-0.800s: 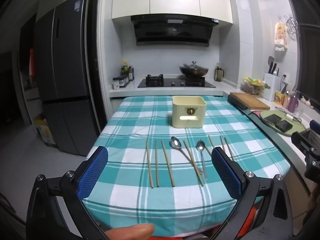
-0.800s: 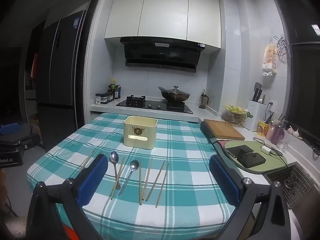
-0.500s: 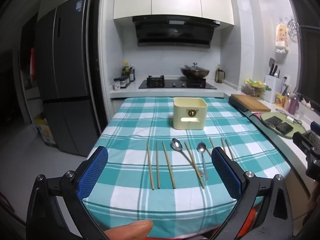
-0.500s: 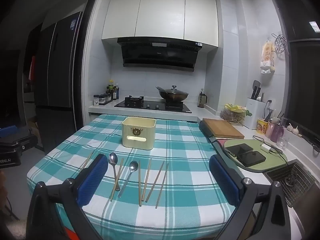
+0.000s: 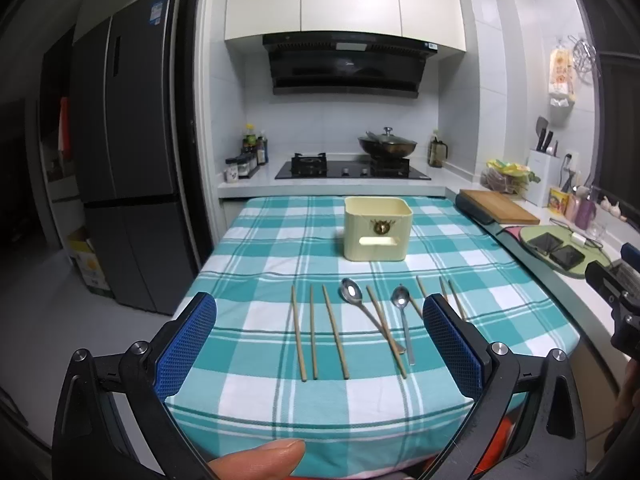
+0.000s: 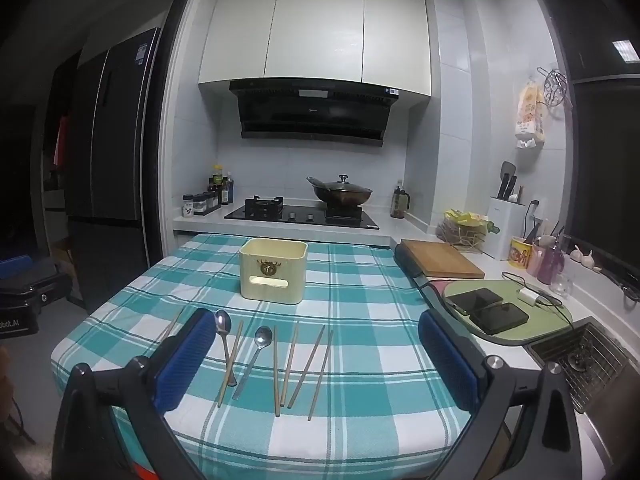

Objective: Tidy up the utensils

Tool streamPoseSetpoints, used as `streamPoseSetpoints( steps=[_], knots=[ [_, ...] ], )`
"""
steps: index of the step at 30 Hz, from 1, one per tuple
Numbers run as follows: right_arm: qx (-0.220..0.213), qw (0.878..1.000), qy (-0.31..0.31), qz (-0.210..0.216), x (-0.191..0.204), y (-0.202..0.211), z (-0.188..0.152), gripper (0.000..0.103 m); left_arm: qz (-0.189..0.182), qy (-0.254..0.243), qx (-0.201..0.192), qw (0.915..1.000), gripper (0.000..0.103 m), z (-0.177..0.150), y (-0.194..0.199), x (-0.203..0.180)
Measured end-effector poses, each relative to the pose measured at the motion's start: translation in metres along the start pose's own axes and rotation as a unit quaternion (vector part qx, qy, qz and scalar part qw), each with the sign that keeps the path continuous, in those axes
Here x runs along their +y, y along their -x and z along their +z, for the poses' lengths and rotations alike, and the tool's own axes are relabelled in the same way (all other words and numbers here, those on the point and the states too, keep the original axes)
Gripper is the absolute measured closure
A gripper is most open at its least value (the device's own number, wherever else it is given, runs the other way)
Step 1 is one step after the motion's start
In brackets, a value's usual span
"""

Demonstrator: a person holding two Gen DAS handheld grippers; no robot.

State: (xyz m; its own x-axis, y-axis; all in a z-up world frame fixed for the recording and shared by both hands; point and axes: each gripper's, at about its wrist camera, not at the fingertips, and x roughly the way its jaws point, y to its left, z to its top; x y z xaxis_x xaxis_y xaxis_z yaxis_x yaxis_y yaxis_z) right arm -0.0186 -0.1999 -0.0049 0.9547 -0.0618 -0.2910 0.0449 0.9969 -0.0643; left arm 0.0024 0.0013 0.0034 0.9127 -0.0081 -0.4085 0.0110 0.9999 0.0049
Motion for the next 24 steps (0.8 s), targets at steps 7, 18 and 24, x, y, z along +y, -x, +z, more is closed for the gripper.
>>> streamPoseSetpoints(
  steps=[7,18,24],
  knots=[
    [0.003,1.0,0.0,0.002,0.002,-0.0029,-0.0007,0.0,-0.004,0.0,0.003,1.0,0.0,-0.0011,-0.0001,-0.0006],
    [0.001,1.0,-0.003,0.003,0.0029,-0.0025,0.0001,0.0,-0.007,0.001,0.006,1.0,0.0,-0.0018,-0.0005,-0.0016],
    [-0.003,1.0,-0.003,0.003,0.0057,-0.0042,0.0007,0.0,-0.008,0.001,0.006,1.0,0.0,-0.0009,-0.0008,-0.0025]
  ],
)
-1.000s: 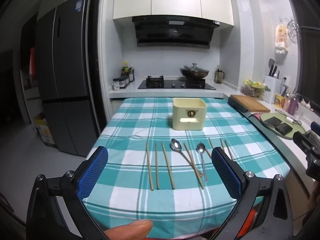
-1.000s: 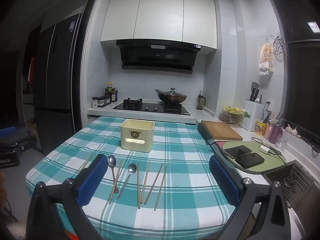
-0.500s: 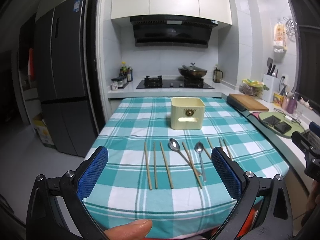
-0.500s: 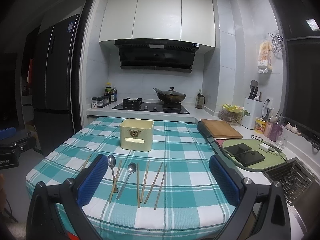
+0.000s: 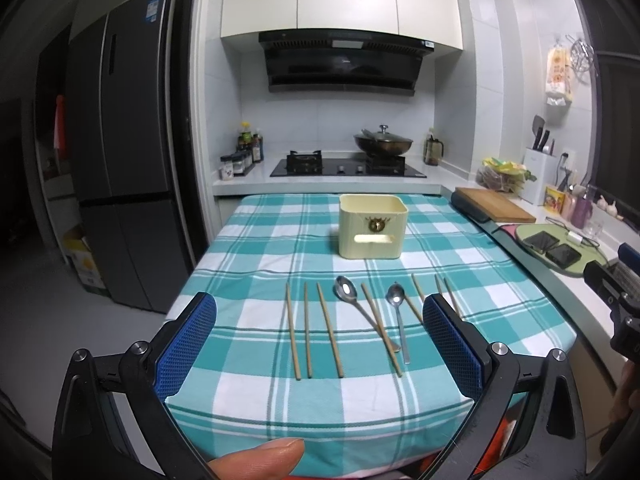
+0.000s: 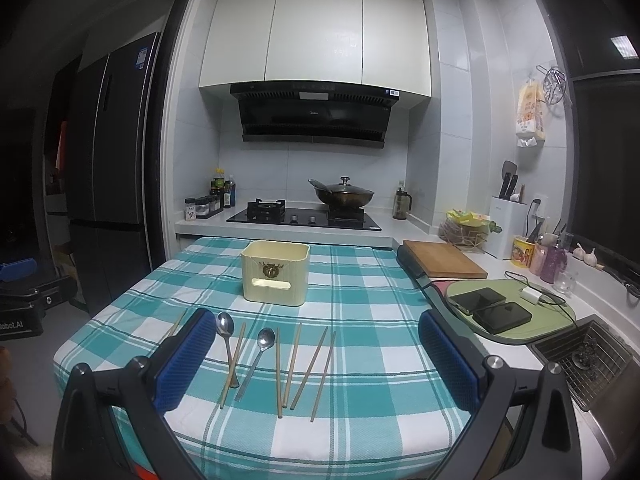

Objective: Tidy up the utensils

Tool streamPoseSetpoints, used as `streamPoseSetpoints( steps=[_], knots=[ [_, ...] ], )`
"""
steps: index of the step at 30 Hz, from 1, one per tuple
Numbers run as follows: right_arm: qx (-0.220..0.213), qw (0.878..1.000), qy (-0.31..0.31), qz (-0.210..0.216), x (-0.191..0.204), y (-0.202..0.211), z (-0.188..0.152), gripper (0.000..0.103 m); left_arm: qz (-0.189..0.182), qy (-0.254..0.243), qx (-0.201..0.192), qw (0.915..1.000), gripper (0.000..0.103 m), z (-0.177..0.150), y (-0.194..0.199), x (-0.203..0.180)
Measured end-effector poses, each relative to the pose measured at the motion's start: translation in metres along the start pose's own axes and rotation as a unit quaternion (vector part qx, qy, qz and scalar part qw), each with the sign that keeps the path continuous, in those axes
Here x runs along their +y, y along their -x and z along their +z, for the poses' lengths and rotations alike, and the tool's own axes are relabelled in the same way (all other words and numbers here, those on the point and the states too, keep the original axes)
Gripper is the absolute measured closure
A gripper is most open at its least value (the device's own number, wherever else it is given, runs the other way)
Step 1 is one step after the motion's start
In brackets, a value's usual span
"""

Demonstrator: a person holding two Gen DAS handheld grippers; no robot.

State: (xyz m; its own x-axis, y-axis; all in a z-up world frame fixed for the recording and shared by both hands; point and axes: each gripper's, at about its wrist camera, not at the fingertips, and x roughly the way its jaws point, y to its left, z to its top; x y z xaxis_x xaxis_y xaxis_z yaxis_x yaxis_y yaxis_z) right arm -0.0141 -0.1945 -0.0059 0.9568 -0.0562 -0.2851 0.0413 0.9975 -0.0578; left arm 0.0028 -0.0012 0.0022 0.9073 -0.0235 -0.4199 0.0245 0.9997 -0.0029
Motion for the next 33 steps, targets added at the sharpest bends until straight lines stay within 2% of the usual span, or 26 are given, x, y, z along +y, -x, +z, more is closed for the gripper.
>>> streamPoseSetpoints(
  steps=[33],
  knots=[
    [-0.011,1.0,-0.008,-0.002,-0.0078,0.0036,-0.0036,0.0,-0.001,0.002,-0.001,1.0,0.0,0.0002,-0.0007,-0.0022]
  ],
)
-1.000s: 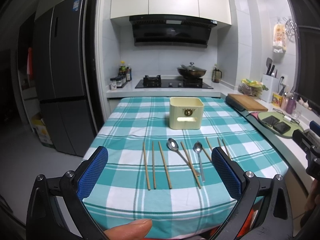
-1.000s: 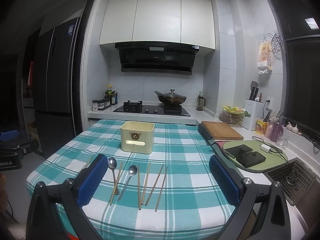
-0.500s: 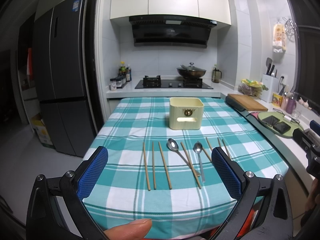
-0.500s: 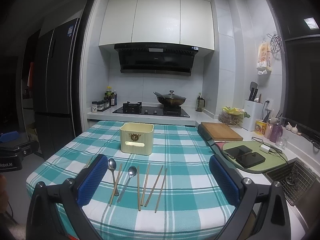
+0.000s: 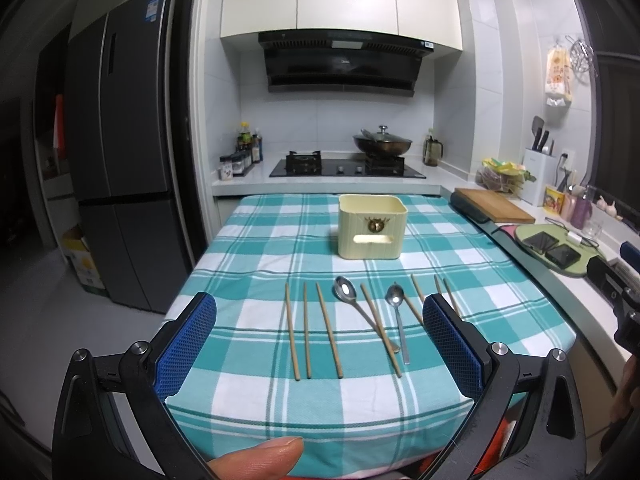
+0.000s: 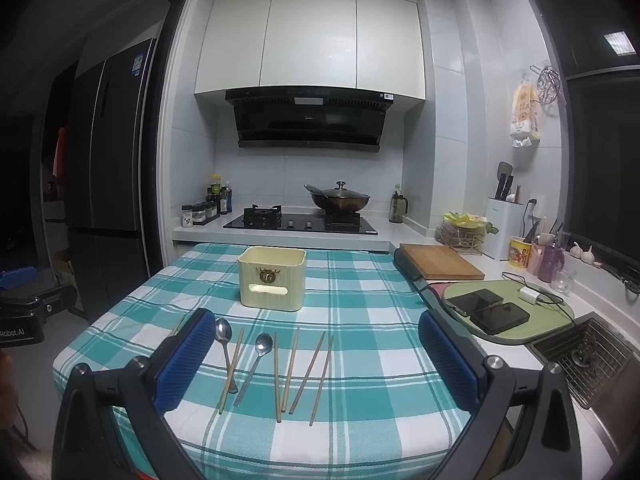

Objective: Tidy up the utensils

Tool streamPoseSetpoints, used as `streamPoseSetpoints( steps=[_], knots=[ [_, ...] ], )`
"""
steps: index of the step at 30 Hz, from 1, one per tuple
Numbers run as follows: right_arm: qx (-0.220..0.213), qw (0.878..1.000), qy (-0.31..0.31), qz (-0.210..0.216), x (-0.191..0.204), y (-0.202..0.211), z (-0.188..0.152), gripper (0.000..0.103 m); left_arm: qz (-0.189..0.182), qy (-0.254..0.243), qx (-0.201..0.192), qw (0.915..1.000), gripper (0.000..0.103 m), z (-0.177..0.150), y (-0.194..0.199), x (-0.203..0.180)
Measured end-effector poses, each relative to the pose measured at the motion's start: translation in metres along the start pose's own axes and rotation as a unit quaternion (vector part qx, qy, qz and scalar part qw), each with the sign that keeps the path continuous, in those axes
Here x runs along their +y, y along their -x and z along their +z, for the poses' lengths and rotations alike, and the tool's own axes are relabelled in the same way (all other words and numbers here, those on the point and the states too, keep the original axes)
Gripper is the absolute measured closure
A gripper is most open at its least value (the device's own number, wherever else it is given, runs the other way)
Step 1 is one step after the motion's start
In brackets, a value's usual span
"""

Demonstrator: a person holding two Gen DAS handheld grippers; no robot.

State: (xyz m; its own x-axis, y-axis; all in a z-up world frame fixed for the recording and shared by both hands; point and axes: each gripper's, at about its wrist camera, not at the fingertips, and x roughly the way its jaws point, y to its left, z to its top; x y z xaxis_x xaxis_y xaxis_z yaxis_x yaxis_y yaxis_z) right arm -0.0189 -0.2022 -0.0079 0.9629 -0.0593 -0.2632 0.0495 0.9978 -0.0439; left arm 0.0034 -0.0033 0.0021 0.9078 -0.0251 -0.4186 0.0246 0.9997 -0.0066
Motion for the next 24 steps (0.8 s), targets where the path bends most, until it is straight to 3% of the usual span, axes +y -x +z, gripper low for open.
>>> streamPoseSetpoints(
  steps=[24],
  knots=[
    [-0.003,1.0,0.004,0.002,0.0017,0.0006,0.0006,0.0,-0.001,0.0,-0.001,1.0,0.0,-0.0004,-0.0015,-0.0005]
  ],
)
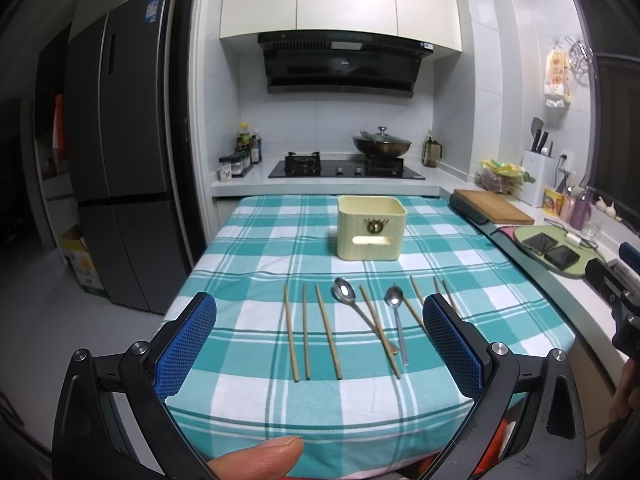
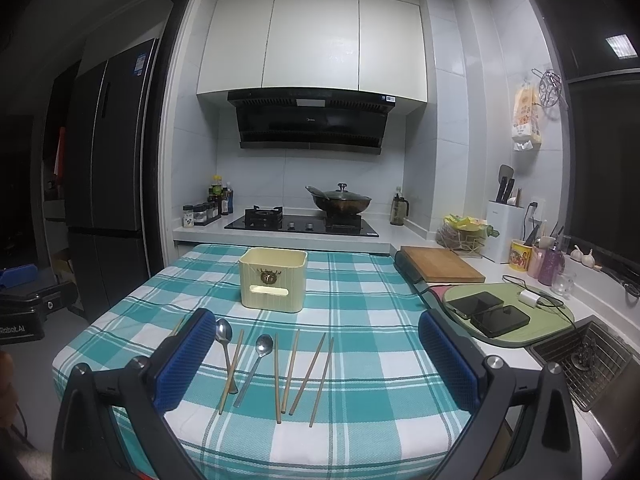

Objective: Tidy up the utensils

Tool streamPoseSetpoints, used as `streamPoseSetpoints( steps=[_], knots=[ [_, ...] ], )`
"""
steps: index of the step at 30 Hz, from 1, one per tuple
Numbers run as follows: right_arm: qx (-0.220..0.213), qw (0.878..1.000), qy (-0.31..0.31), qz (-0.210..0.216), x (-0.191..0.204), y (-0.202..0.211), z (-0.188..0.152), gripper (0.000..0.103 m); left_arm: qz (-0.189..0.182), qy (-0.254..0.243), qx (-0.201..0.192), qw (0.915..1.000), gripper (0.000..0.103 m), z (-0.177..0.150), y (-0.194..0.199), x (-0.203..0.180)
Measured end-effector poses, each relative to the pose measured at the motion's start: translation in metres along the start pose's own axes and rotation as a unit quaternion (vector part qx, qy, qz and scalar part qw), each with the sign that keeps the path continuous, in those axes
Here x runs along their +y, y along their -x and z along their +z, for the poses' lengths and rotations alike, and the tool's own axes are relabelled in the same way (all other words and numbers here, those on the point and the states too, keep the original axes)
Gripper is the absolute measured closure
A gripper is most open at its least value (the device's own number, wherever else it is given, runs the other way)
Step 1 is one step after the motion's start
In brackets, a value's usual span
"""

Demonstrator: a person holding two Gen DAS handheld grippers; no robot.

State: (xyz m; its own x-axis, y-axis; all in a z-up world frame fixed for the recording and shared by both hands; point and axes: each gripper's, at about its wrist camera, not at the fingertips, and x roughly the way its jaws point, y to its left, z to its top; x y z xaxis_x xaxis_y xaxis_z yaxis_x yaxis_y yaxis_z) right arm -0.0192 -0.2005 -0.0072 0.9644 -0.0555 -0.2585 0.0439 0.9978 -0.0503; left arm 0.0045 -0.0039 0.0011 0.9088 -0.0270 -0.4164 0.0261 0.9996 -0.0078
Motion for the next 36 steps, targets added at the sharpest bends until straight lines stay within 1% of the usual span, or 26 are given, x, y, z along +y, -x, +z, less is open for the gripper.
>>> streamPoseSetpoints(
  steps=[21,36],
  knots=[
    [0.003,1.0,0.0,0.004,0.001,-0.003,0.0,0.0,0.001,0.002,0.0,1.0,0.0,0.002,-0.002,-0.001],
    [0.017,1.0,0.002,0.005,0.0,-0.011,-0.006,0.0,0.004,0.007,0.018,0.9998,0.0,-0.006,-0.015,0.005]
  ],
)
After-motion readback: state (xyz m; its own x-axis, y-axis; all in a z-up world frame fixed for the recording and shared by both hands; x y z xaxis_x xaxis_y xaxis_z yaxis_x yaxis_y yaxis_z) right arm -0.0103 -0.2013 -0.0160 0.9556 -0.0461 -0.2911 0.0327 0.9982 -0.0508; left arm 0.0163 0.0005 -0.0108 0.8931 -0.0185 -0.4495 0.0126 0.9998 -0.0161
